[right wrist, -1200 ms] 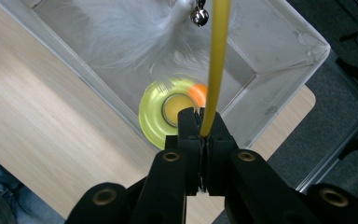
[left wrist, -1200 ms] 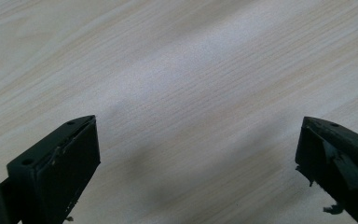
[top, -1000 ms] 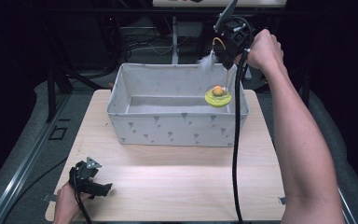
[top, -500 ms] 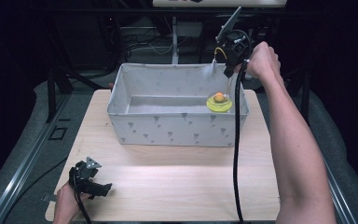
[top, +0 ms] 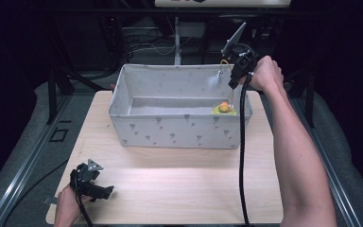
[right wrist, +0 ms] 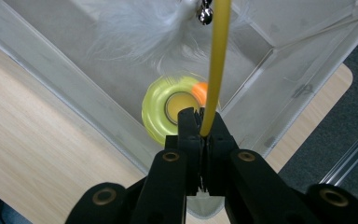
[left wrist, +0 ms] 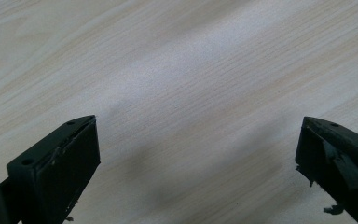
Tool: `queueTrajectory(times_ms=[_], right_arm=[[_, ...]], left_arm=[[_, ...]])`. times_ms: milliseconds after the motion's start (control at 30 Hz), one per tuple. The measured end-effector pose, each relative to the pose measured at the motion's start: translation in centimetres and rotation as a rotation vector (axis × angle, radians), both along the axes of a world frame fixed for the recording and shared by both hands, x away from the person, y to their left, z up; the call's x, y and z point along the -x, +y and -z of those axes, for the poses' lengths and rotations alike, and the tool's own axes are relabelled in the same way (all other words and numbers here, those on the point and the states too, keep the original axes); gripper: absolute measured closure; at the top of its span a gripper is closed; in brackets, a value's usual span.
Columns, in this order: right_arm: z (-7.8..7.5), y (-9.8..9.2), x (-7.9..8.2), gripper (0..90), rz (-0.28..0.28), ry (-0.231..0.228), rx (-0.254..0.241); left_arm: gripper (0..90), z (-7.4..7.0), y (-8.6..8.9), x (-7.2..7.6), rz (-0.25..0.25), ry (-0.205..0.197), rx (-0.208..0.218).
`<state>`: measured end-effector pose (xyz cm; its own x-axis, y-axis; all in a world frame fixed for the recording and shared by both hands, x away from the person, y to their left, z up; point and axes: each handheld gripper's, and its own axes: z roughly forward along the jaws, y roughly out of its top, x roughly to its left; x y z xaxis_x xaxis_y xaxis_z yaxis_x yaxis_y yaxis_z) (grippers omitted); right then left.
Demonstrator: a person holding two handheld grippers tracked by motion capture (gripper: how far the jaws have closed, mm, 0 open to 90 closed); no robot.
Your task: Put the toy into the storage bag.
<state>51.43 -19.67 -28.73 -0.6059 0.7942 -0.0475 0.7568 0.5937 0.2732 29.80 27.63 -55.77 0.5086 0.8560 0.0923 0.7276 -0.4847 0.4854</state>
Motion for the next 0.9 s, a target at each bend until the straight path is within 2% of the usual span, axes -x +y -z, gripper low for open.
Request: queueTrajectory(times_ms=[433, 567, 800, 900], right_arm=[[2.9, -1.3, 0.4, 88.1, 0.016, 0.048, 0.007], [3.4, -1.6, 0.4, 88.0, 0.019, 0.058, 0.005], [5.2, -2.4, 0.5, 88.0, 0.040, 0.089, 0.008], [5.7, -2.5, 0.6, 88.0, 0.053, 0.088, 0.001]], left_arm=[[0.0, 0.1, -0.1, 0.0, 0.002, 0.002, -0.002], [0.0, 0.1, -0.2, 0.0, 0.004, 0.001, -0.003], [0.0, 0.1, -0.2, 0.0, 0.005, 0.002, -0.004], [0.0, 0.1, -0.2, 0.0, 0.005, 0.003, -0.005]])
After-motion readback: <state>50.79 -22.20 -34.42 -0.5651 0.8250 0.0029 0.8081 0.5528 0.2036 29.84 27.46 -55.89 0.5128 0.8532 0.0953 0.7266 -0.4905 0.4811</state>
